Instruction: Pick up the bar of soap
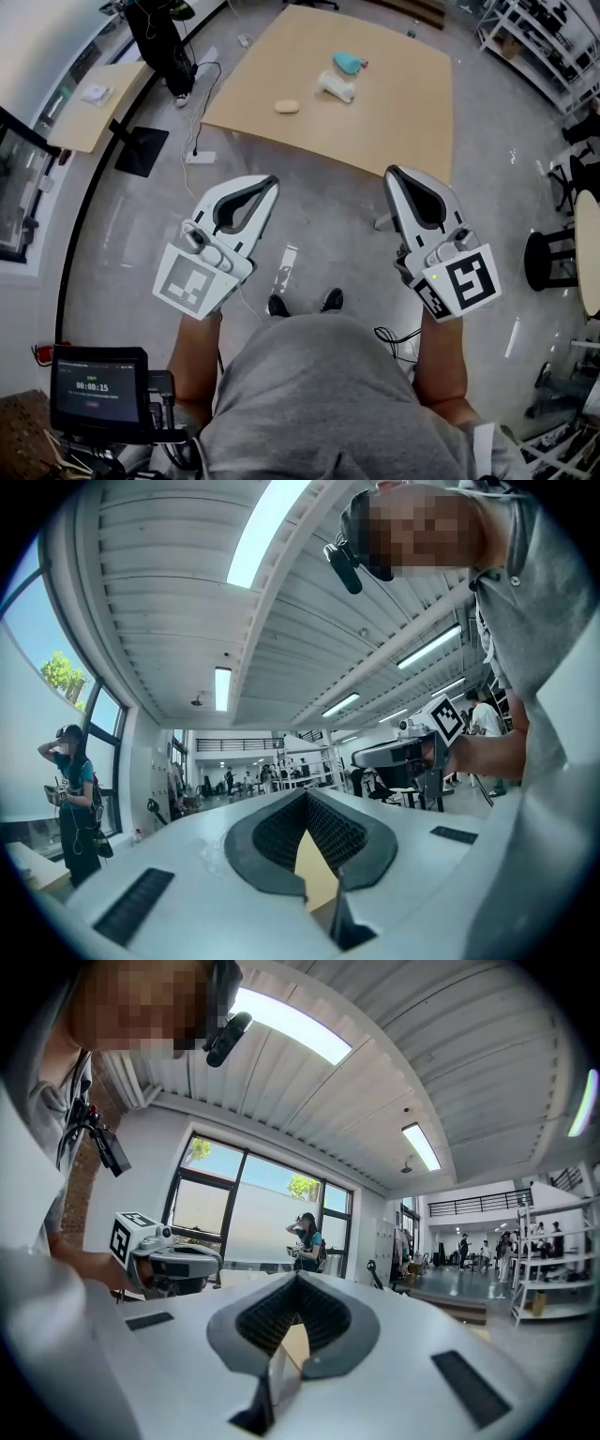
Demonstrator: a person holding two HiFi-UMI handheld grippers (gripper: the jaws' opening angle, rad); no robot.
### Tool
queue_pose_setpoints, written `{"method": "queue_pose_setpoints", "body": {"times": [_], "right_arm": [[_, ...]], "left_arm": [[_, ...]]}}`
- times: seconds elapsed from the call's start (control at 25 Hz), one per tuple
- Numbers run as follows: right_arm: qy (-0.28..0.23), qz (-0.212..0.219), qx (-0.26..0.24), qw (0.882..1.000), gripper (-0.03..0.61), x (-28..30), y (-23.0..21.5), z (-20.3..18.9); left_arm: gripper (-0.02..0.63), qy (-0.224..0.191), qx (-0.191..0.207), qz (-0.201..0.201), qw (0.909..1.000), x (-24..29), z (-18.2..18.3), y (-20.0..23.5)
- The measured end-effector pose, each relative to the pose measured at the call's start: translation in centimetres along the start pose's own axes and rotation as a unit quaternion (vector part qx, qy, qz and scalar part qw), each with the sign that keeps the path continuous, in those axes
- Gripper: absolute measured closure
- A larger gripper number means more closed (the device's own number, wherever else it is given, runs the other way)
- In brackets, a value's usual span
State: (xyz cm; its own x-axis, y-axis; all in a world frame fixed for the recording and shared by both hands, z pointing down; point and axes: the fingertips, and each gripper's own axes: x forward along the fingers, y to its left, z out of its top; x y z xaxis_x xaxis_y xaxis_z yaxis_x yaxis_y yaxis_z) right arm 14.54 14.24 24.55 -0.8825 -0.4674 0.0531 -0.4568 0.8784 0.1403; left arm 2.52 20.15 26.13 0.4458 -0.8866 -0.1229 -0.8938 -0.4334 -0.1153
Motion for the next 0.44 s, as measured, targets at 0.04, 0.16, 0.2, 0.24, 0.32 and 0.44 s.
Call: {"method": "queue_pose_setpoints", "body": {"times": [0.04, 0.16, 0.2, 0.24, 0.32, 0.44], "right_arm": [[0.001, -0.002, -0.002, 1.000, 0.572, 0.4, 1.3, 0.2], [0.002, -0.006, -0.003, 1.000, 0.572, 0.6, 2.6, 0.3], [0.003, -0.006, -0.003, 1.000, 0.572, 0.5, 2.6, 0.3], [0.004, -0.008, -0.003, 1.000, 0.572, 0.6, 2.8, 0.4], [0.006, -0.011, -0.004, 1.000, 0.572, 1.1, 4.8, 0.8], [0.010, -0.017, -0.009, 1.000, 0.572, 2.7, 9.7, 1.9]], "left_arm": [[0.609, -0.003, 0.000, -0.002, 1.0000, -1.3, 0.1, 0.5], [0.609, -0.005, -0.002, -0.006, 1.0000, -2.6, 0.1, 0.9], [0.609, -0.004, -0.002, -0.007, 1.0000, -2.5, 0.1, 0.9], [0.609, -0.004, -0.002, -0.009, 1.0000, -2.8, 0.2, 1.0], [0.609, -0.007, -0.003, -0.013, 0.9999, -4.7, 0.4, 1.7], [0.609, -0.013, -0.004, -0.021, 0.9997, -9.5, 1.0, 3.6]]}}
